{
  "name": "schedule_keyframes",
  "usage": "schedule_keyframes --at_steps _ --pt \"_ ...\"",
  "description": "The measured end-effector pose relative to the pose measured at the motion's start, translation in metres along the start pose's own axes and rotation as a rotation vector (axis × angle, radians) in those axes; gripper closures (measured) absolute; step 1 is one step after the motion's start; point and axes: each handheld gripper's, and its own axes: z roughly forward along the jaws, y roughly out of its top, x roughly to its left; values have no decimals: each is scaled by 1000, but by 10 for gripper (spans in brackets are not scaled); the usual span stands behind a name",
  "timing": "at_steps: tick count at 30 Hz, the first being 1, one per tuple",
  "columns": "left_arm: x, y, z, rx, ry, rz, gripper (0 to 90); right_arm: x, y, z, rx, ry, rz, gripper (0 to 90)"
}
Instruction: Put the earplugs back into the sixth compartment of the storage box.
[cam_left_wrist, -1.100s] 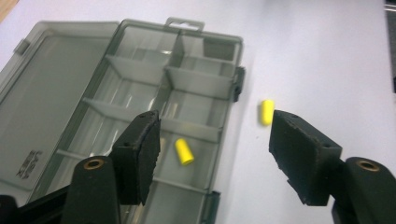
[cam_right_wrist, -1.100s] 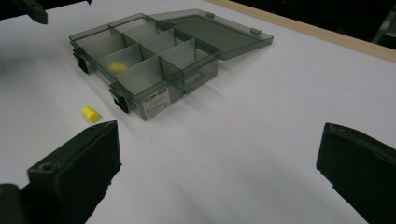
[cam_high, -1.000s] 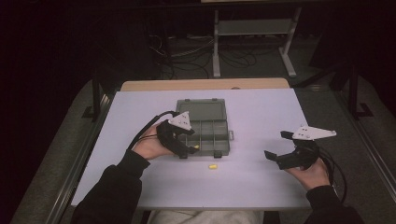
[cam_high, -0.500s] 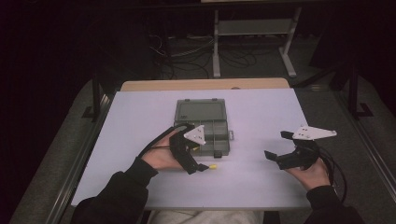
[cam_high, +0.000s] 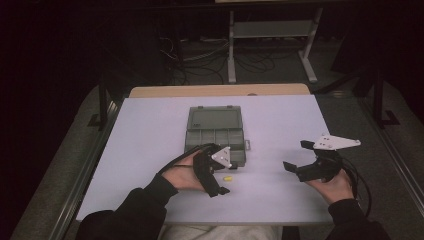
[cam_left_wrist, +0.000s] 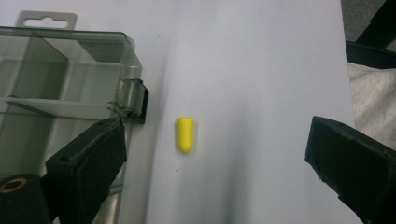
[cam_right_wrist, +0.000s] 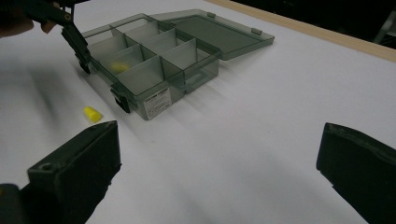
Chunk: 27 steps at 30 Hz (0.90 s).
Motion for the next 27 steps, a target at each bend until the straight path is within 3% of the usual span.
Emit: schedule_keyframes --at_steps 7,18,21,26,27 --pt "-1 -2 12 43 0 4 90 0 0 0 2 0 -1 0" --pt "6 -2 26 76 -49 -10 216 0 0 -1 -1 3 -1 0" --pt "10 -3 29 73 -61 -22 247 0 0 -1 -4 4 -1 0" --pt "16 -5 28 37 -46 -34 413 0 0 -2 -9 5 3 0" --pt "17 -5 28 33 -44 -42 413 0 0 -2 -9 5 3 0"
